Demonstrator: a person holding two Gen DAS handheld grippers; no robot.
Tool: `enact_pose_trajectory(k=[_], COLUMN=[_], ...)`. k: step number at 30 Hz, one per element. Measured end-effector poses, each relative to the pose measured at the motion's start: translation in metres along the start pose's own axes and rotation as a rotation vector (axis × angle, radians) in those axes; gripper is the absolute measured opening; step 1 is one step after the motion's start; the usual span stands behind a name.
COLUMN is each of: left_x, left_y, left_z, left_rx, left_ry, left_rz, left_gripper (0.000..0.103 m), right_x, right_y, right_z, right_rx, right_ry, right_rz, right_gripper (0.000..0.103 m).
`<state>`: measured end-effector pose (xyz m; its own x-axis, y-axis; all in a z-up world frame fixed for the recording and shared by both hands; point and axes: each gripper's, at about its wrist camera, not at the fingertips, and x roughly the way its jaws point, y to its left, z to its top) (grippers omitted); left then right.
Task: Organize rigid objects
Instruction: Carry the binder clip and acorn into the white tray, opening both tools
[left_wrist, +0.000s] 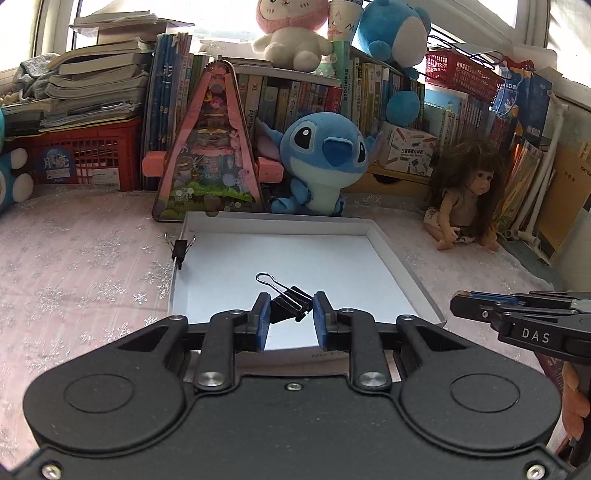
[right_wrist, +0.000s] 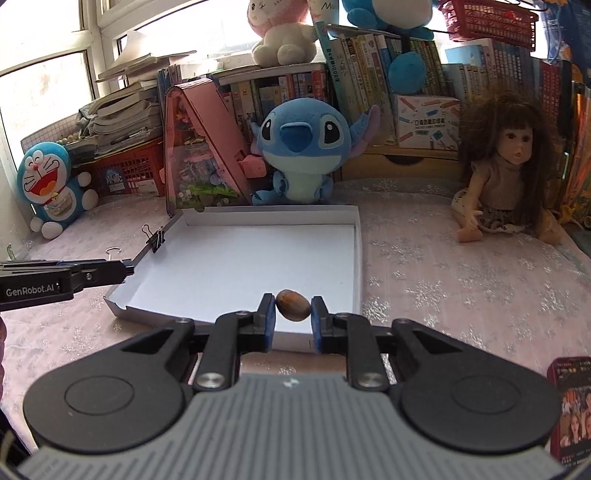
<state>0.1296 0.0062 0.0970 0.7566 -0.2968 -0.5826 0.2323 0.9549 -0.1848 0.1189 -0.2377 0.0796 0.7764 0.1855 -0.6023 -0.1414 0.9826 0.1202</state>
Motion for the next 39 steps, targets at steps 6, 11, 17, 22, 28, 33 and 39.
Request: enact_pose_trajectory(k=[6, 11, 17, 22, 28, 33, 39], left_x=[0.046, 0.081, 0.111, 0.122, 0.128, 0.13, 0.135], left_y=[0.003, 0.005, 0.009, 0.006, 0.002, -0.001, 0.0], left_z=[0.026, 0.024, 0.014, 0.009, 0.008, 0.007, 0.005], left_rx=[-0.019, -0.038, -0.072, -0.044, -0.033, -0.021, -0.018], left_ry=[0.064, 0.125, 0.173, 0.174, 0.182, 0.177, 0.179], left_rz=[0.002, 0.012, 0.016, 0.027, 0.029, 0.034, 0.051], left_gripper=[0.023, 0.023, 0.023, 0.023, 0.023, 0.023, 0.023], right_x=[0.035, 0.068, 0.1, 0.12, 0.127, 0.129, 0.133], right_y=[0.0, 0.002, 0.0, -0.006, -0.006, -0.005, -0.005], right_z=[0.025, 0.023, 0.018, 0.016, 0.014, 0.014, 0.01], right_rx=[0.013, 0.031, 0.056, 0.096, 0.081, 0.062, 0.057], right_ry=[0.058, 0.107, 0.138, 0.163, 0.168, 0.16, 0.141], right_rz=[0.061, 0.045, 0.06, 0.052, 0.034, 0.015, -0.011], right_gripper=[0.025, 0.025, 0.025, 0.025, 0.025, 0.025, 0.025])
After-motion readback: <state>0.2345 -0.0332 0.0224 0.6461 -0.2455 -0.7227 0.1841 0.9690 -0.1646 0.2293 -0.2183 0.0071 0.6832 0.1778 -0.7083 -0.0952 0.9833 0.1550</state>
